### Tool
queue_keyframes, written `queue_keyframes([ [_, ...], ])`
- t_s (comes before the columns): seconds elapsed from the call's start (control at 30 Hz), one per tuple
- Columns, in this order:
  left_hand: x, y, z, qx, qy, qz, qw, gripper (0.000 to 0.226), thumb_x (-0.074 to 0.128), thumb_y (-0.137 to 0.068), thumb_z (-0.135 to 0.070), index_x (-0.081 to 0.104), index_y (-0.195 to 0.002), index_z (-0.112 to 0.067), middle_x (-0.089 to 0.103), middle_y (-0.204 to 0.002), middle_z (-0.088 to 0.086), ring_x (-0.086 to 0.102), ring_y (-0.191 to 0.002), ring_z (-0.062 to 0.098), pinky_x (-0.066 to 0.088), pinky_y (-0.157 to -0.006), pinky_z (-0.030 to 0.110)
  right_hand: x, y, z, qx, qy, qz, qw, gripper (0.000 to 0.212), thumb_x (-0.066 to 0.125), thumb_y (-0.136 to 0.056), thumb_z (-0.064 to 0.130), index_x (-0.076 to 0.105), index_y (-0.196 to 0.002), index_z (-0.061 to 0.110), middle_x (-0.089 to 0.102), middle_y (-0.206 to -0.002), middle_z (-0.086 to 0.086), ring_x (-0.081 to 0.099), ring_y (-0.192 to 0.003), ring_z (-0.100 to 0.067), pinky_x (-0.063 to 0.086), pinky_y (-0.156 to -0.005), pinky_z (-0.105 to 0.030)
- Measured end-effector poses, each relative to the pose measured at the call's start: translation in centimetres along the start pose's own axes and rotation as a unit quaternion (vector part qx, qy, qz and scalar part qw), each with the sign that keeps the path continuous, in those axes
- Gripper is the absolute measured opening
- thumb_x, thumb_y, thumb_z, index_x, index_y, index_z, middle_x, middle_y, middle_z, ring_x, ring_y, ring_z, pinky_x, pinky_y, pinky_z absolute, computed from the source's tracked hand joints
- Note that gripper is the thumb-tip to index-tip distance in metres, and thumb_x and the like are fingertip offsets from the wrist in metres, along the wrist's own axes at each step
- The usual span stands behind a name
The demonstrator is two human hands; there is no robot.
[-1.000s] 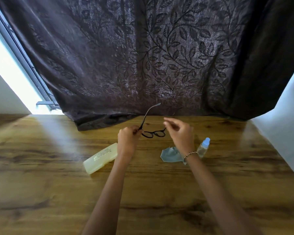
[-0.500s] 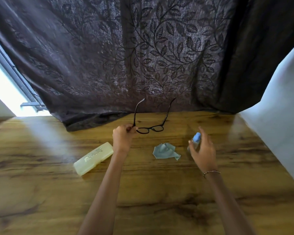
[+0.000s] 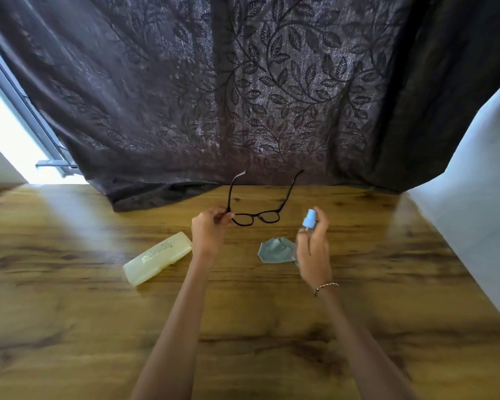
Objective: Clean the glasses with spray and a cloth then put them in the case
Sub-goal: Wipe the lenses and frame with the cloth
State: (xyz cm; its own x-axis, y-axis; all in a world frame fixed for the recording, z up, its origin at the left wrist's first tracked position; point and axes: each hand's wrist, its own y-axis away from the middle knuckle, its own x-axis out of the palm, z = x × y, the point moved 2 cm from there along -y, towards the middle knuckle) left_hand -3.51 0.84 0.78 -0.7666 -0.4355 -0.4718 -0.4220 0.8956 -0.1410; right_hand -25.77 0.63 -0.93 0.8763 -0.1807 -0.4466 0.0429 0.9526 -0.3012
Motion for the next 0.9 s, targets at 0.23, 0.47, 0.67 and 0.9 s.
queue_keyframes([
  [0.23,-0.8,0.8,-0.3,0.065,0.024,-0.049,0.996,0.018,0.068,-0.086,-0.019,0.072,-0.099,-0.006,0.073,-0.085,-0.002,0.063,-0.067,-0.01,0.045,-0.065,0.002,4.1,0.8,5.3,-0.087,-0.001,0.117,0.989,0.048,0.044,-0.094,0.025,0.034,-0.14,0.035,0.053,-0.066,0.002,0.044,-0.048,-0.008,0.039,-0.044,-0.02],
  [0.47,-1.5,1.7,-0.2,0.136,0.035,-0.115,0.983,0.006,0.06,-0.091,-0.01,0.063,-0.09,-0.015,0.069,-0.087,-0.002,0.065,-0.078,0.011,0.05,-0.071,0.024,4.8,-0.8,7.8,-0.16,0.094,0.144,0.972,0.046,0.054,-0.094,0.034,0.039,-0.138,0.032,0.056,-0.08,0.005,0.049,-0.059,-0.004,0.041,-0.053,-0.022],
  [0.67,-1.2,1.7,0.1,0.139,0.001,-0.134,0.981,0.011,0.052,-0.09,0.002,0.06,-0.095,-0.004,0.065,-0.093,0.004,0.061,-0.084,0.013,0.048,-0.075,0.02,4.6,-1.0,8.3,-0.137,0.111,0.135,0.975,0.051,0.059,-0.089,0.015,0.044,-0.136,0.029,0.056,-0.069,0.001,0.047,-0.047,-0.009,0.045,-0.044,-0.028],
  [0.9,-1.0,1.8,-0.1,0.132,0.009,-0.138,0.982,0.015,0.049,-0.091,0.004,0.059,-0.095,-0.007,0.063,-0.093,-0.001,0.053,-0.079,-0.004,0.041,-0.073,0.003,4.6,-0.1,8.6,-0.13,0.171,0.095,0.972,0.055,0.059,-0.087,0.016,0.042,-0.137,0.031,0.058,-0.066,-0.001,0.053,-0.052,-0.014,0.041,-0.048,-0.026],
])
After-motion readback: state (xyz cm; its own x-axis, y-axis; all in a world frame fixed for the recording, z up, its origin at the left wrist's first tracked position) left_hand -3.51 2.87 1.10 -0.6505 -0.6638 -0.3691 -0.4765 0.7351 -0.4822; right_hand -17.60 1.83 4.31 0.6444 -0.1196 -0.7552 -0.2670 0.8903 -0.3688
